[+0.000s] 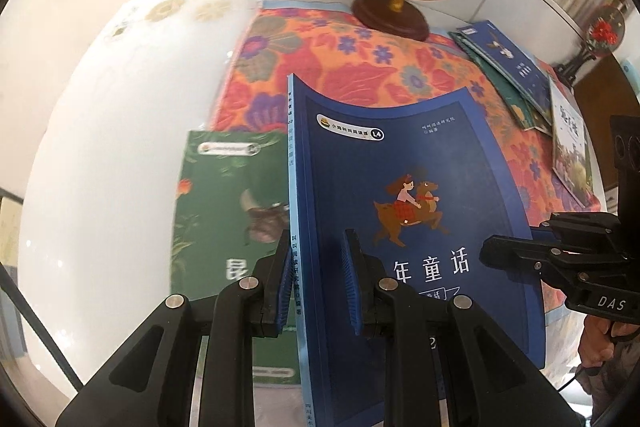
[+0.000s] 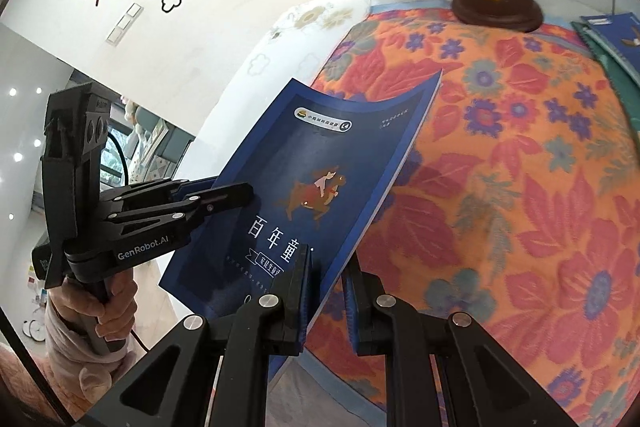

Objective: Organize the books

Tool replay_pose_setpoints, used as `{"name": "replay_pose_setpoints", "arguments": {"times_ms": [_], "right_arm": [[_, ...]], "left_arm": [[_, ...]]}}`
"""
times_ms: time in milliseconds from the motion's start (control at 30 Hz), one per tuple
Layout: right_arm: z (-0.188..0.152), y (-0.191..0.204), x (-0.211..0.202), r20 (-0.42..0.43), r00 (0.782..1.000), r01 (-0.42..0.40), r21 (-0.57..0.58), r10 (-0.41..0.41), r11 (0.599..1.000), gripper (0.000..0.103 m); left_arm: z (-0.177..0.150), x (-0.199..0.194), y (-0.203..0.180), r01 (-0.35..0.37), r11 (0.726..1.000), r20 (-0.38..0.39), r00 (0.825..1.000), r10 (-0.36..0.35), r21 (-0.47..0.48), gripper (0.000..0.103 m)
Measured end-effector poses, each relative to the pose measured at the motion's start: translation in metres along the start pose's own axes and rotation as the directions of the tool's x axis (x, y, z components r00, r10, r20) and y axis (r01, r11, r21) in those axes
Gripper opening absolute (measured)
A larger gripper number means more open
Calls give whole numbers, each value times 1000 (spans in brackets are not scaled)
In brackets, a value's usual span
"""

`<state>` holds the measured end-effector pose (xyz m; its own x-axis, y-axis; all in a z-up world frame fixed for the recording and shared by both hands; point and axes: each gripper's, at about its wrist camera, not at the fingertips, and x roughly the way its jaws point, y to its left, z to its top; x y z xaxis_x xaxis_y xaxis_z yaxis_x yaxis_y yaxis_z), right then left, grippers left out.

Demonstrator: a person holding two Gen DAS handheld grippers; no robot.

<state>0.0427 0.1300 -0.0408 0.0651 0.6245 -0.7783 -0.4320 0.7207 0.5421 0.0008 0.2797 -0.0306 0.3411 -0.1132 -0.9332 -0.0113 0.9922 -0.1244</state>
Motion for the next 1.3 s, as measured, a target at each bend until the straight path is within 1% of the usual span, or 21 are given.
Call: {"name": "replay_pose_setpoints", "arguments": {"times_ms": [200, 433, 567, 633, 700, 733, 800, 900, 1000, 1133, 1267, 1300], "right_arm": [[5, 16, 28, -31, 999, -20, -6, 20, 1000, 14], [9, 30, 64, -52, 998, -37, 20, 38, 999, 14], [4, 24, 83, -95, 993, -66, 82, 74, 994, 14], [-1, 20, 91, -105, 992, -63, 108, 75, 992, 14], [-4, 13, 98, -113, 991, -58, 144, 75, 988, 14], [-5, 9, 100, -111, 991, -61, 161, 79, 985, 16], [-5, 8, 98, -95, 991, -78, 173, 95, 982, 16], [-6, 12, 97, -88, 994, -51, 153, 65, 987, 16], [-7, 15, 97, -87, 995, -42, 154, 56, 987, 17], [-8, 13, 102, -75, 994, -58, 182, 73, 981, 16], [-12, 5, 96, -61, 994, -80, 212, 95, 974, 17], [-12, 3, 96, -61, 993, -86, 227, 102, 970, 17]], "left_arm": [[-7, 4, 27, -31, 998, -1, 1000, 31, -48, 20], [-14, 19, 65, -37, 993, -17, 999, 35, -110, 21], [-17, 31, 79, -28, 989, -30, 999, 24, -143, 23], [-18, 35, 81, -28, 988, -37, 999, 23, -149, 26], [-19, 40, 82, -67, 987, -51, 997, 60, -145, 26], [-20, 43, 82, -94, 986, -59, 994, 87, -136, 25], [-21, 46, 82, -109, 986, -60, 993, 102, -126, 24], [-19, 47, 83, -115, 986, -56, 992, 109, -121, 25], [-18, 47, 84, -120, 985, -57, 992, 113, -124, 25], [-18, 47, 82, -129, 984, -52, 991, 124, -122, 27], [-20, 47, 83, -136, 982, -43, 990, 131, -130, 27], [-21, 47, 83, -138, 981, -45, 990, 133, -135, 29]]}}
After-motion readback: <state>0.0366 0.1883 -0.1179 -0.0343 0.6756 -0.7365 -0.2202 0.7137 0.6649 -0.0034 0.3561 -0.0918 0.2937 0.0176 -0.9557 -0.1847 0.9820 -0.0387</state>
